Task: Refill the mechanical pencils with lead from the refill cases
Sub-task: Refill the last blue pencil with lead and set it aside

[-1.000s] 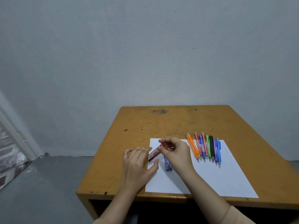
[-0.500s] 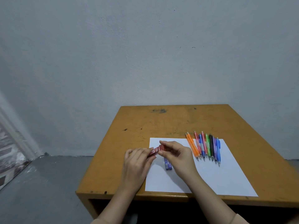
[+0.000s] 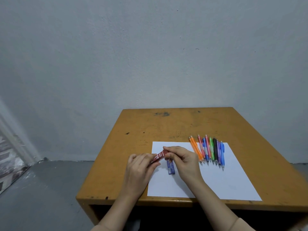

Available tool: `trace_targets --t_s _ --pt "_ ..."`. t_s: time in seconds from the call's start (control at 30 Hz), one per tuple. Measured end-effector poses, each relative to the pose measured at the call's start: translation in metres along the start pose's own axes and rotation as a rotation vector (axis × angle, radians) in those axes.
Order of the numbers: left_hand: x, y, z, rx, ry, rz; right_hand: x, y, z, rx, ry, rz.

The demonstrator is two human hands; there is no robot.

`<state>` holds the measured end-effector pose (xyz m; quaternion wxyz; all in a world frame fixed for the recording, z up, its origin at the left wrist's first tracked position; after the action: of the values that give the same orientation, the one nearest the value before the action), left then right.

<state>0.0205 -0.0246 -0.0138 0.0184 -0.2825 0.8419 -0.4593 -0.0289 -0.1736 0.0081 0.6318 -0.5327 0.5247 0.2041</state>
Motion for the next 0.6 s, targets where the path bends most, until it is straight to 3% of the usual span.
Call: trace_targets --t_s 0.2,0.6 --pt "-0.002 0.001 -0.001 0.011 0.021 -0.021 0.009 -0.004 0.006 0.082 -0.046 0.098" --pt "0.002 0.003 -0.009 0.055 0.072 -0.047 0.005 0.004 0.016 0.008 -0.176 0.203"
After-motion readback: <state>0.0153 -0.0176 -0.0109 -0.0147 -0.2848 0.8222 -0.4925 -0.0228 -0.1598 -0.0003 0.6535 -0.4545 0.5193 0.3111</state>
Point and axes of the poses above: each hand's wrist, its own y-axis away from the middle knuckle, its own z-axis out of the palm, x = y × z, the point moved 6 cm from there along -y, towards the middle knuckle
